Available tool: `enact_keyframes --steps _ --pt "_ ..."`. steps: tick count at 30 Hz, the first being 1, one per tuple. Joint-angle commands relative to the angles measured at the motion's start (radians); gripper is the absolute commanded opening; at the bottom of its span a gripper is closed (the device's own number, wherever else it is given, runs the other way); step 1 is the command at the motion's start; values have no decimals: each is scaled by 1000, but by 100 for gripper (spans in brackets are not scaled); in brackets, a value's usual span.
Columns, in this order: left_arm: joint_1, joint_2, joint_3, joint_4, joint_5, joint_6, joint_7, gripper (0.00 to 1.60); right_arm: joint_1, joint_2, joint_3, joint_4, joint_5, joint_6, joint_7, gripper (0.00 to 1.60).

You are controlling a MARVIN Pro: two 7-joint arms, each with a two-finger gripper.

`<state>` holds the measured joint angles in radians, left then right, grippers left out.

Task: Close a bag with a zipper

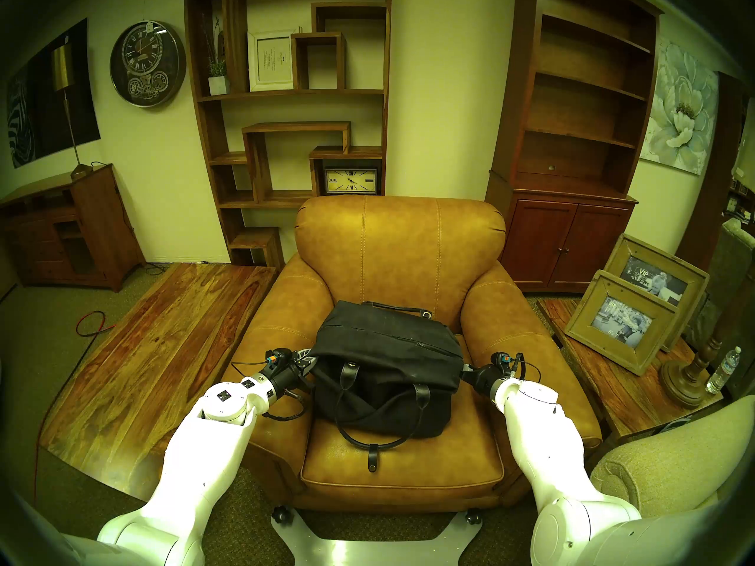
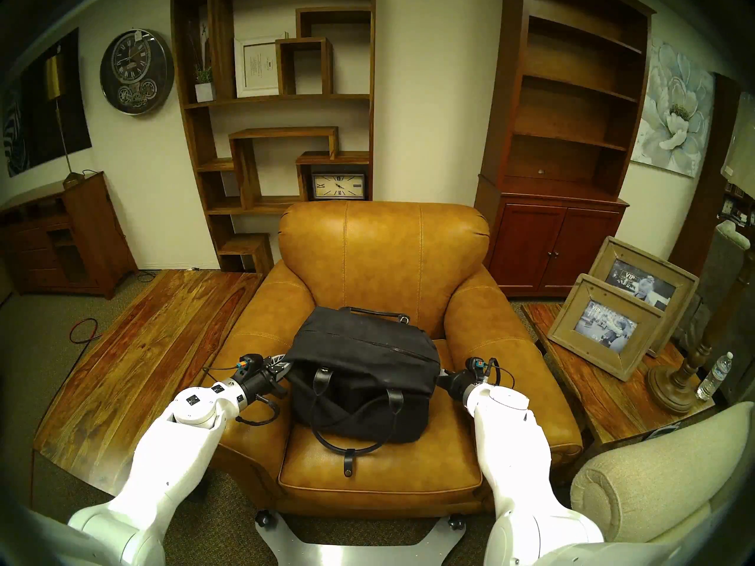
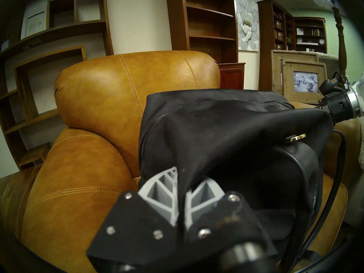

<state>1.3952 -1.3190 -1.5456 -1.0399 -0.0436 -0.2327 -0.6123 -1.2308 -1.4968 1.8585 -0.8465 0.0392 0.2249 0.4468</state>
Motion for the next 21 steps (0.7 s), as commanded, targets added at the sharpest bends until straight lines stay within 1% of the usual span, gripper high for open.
enact_keyframes --steps 1,2,4,5,6,7,8,9,10,11,12,13,14,16,17,19,20,21 --pt "-8 23 -43 -49 -26 -14 7 0 22 12 -36 -110 -28 -49 21 160" --pt "-5 20 -48 -53 -32 -19 7 0 28 15 -56 -125 -48 -59 23 160" --pt "-1 21 -50 -60 -32 -19 5 0 25 8 -61 -152 -52 -61 30 160" --pt "3 22 -53 -77 -37 -27 2 0 39 2 -74 -162 -61 -80 34 160" --pt "3 22 -53 -77 -37 -27 2 0 39 2 -74 -162 -61 -80 34 160" --pt "6 22 -54 -83 -38 -28 0 0 30 0 -78 -186 -66 -81 37 160" --pt "9 20 -61 -103 -48 -35 -4 0 36 -4 -96 -209 -81 -93 38 160" --pt "9 20 -61 -103 -48 -35 -4 0 36 -4 -96 -209 -81 -93 38 160" --pt "13 20 -63 -112 -51 -36 -6 0 14 -8 -102 -262 -88 -90 38 160" --pt "16 19 -65 -123 -55 -40 -10 0 31 -8 -110 -250 -94 -103 39 160" --pt "20 20 -66 -132 -56 -41 -13 0 27 -11 -115 -269 -98 -103 41 160" --pt "21 20 -68 -132 -58 -43 -15 0 36 -11 -120 -254 -100 -109 43 160" --pt "28 21 -67 -149 -58 -45 -20 0 36 -12 -131 -282 -110 -116 43 160" --pt "33 21 -68 -165 -61 -50 -27 0 40 -22 -148 -309 -117 -124 49 160" --pt "33 21 -70 -165 -63 -52 -30 4 41 -25 -156 -317 -121 -127 51 160" --pt "38 23 -74 -182 -66 -57 -37 4 35 -37 -172 -347 -128 -129 58 160" --pt "38 24 -76 -181 -68 -59 -40 29 33 -41 -179 -356 -132 -131 59 160" --pt "41 24 -78 -187 -69 -60 -42 29 29 -43 -184 -368 -135 -131 60 160"
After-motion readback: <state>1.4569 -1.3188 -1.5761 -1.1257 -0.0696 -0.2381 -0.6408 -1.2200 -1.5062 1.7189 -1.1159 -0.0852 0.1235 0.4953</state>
